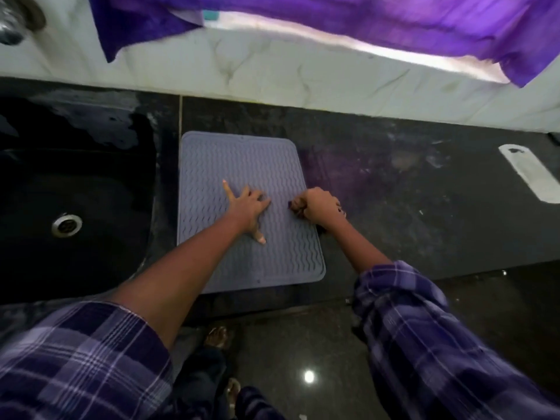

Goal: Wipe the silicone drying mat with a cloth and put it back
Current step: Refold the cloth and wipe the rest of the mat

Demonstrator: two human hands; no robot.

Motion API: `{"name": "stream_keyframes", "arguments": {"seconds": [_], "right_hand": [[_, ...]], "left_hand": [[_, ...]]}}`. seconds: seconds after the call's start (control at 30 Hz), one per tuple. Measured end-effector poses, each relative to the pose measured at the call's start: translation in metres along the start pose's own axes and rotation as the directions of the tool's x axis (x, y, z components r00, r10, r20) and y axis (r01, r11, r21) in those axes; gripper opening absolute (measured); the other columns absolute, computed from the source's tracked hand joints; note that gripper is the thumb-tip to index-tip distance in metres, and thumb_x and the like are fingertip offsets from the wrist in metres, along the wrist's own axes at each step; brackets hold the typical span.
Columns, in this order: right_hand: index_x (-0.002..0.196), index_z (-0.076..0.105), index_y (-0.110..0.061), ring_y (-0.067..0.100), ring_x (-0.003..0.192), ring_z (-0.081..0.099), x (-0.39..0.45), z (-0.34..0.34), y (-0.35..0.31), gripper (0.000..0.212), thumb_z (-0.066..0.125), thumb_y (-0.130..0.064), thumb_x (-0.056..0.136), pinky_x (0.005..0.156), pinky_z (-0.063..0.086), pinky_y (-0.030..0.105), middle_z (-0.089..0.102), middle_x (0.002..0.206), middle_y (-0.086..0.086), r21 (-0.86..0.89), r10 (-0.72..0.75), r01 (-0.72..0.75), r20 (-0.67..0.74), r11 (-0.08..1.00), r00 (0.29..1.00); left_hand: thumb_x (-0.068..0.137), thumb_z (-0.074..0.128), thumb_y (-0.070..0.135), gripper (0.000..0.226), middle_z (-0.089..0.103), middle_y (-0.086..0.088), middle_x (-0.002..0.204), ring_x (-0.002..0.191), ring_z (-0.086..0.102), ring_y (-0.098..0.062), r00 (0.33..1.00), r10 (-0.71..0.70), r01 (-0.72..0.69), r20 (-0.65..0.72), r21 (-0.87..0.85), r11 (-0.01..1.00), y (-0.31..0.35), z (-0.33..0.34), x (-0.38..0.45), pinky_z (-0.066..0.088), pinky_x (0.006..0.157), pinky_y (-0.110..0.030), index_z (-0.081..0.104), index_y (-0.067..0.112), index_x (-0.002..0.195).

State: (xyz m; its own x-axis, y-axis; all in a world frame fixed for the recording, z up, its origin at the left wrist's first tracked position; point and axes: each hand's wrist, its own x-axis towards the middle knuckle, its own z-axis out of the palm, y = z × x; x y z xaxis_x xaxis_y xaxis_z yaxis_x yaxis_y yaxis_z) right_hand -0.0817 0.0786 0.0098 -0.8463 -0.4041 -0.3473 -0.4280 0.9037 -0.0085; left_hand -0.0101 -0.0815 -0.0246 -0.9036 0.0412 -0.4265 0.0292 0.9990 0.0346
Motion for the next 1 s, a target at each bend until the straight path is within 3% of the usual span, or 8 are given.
{"name": "stream_keyframes", "arguments": {"seconds": [0.17, 0.37, 0.47, 0.53, 0.6, 0.67, 0.83, 1.0], "right_hand": [[0.112, 0.067, -0.016, 0.030, 0.111, 0.055, -0.091, 0.046, -0.003, 0.027, 0.050, -0.019, 0.092, 0.094, 0.041, 0.033, 0.063, 0.123, 0.008, -0.086, -0.114, 0.108, -0.063, 0.990, 0.991], [0.102, 0.071, -0.015, 0.029, 0.102, 0.065, -0.115, 0.022, 0.010, 0.021, 0.056, -0.018, 0.088, 0.093, 0.052, 0.040, 0.068, 0.113, 0.010, 0.049, -0.103, 0.093, 0.275, 0.994, 0.956], [0.098, 0.073, -0.016, 0.033, 0.103, 0.063, -0.073, 0.009, -0.017, 0.022, 0.058, -0.024, 0.085, 0.095, 0.049, 0.049, 0.068, 0.111, 0.010, 0.087, -0.049, 0.039, 0.111, 0.995, 0.993], [0.100, 0.072, -0.011, 0.035, 0.102, 0.062, -0.073, 0.030, -0.038, 0.022, 0.060, -0.021, 0.085, 0.094, 0.048, 0.047, 0.068, 0.108, 0.012, -0.013, -0.130, 0.129, -0.045, 0.992, 0.991], [0.083, 0.074, -0.006, 0.034, 0.079, 0.066, -0.100, 0.069, -0.037, 0.012, 0.073, -0.011, 0.073, 0.074, 0.052, 0.040, 0.071, 0.085, 0.013, -0.076, -0.268, 0.258, -0.192, 0.963, 0.944], [0.078, 0.076, -0.011, 0.030, 0.067, 0.065, -0.133, 0.091, -0.021, 0.015, 0.079, -0.007, 0.063, 0.064, 0.052, 0.032, 0.073, 0.077, 0.008, -0.116, -0.347, 0.330, -0.182, 0.937, 0.920], [0.106, 0.066, -0.006, 0.030, 0.106, 0.059, -0.125, 0.044, -0.027, 0.029, 0.054, -0.027, 0.091, 0.096, 0.045, 0.043, 0.065, 0.109, 0.013, -0.107, -0.187, 0.198, 0.105, 0.974, 0.977], [0.109, 0.070, -0.018, 0.029, 0.102, 0.061, -0.122, 0.069, -0.036, 0.028, 0.066, -0.020, 0.081, 0.088, 0.045, 0.035, 0.068, 0.115, 0.003, -0.211, -0.488, 0.465, -0.072, 0.860, 0.870]], "left_hand": [[0.071, 0.070, 0.062, 0.111, 0.016, -0.006, 0.157, 0.145, 0.012, -0.030, 0.996, -0.059, 0.061, -0.065, 0.031, 0.998, 0.009, -0.001, -0.008, -0.003, 0.104, -0.075, 0.011, 0.018, 0.154], [0.073, 0.069, 0.061, 0.110, 0.015, -0.006, 0.158, 0.146, 0.011, -0.030, 0.988, -0.136, 0.141, -0.068, 0.067, 0.988, 0.020, 0.002, -0.026, -0.001, 0.105, -0.075, 0.009, 0.018, 0.154], [0.075, 0.068, 0.059, 0.105, 0.018, -0.006, 0.157, 0.146, 0.013, -0.029, 0.987, -0.142, 0.146, -0.069, 0.053, 0.988, 0.013, 0.015, -0.045, 0.000, 0.104, -0.075, 0.013, 0.016, 0.154], [0.076, 0.066, 0.060, 0.104, 0.020, -0.006, 0.157, 0.145, 0.015, -0.030, 0.981, -0.178, 0.180, -0.078, 0.023, 0.983, 0.009, 0.020, -0.055, 0.001, 0.105, -0.075, 0.014, 0.016, 0.154], [0.075, 0.065, 0.063, 0.105, 0.021, -0.005, 0.157, 0.145, 0.016, -0.030, 0.976, -0.201, 0.205, -0.082, 0.040, 0.978, 0.008, 0.022, -0.056, 0.002, 0.106, -0.075, 0.013, 0.016, 0.154], [0.075, 0.063, 0.064, 0.104, 0.023, -0.004, 0.155, 0.144, 0.018, -0.029, 0.973, -0.214, 0.221, -0.089, 0.080, 0.972, 0.011, 0.024, -0.054, 0.002, 0.106, -0.075, 0.014, 0.017, 0.154], [0.074, 0.066, 0.063, 0.109, 0.022, -0.006, 0.152, 0.142, 0.019, -0.028, 0.964, -0.249, 0.262, -0.094, 0.183, 0.948, 0.024, 0.015, -0.052, 0.005, 0.107, -0.075, 0.008, 0.016, 0.154], [0.075, 0.067, 0.062, 0.111, 0.022, -0.006, 0.152, 0.141, 0.019, -0.027, 0.962, -0.255, 0.272, -0.098, 0.242, 0.931, 0.029, 0.019, -0.049, 0.004, 0.106, -0.075, 0.005, 0.015, 0.154]]}}
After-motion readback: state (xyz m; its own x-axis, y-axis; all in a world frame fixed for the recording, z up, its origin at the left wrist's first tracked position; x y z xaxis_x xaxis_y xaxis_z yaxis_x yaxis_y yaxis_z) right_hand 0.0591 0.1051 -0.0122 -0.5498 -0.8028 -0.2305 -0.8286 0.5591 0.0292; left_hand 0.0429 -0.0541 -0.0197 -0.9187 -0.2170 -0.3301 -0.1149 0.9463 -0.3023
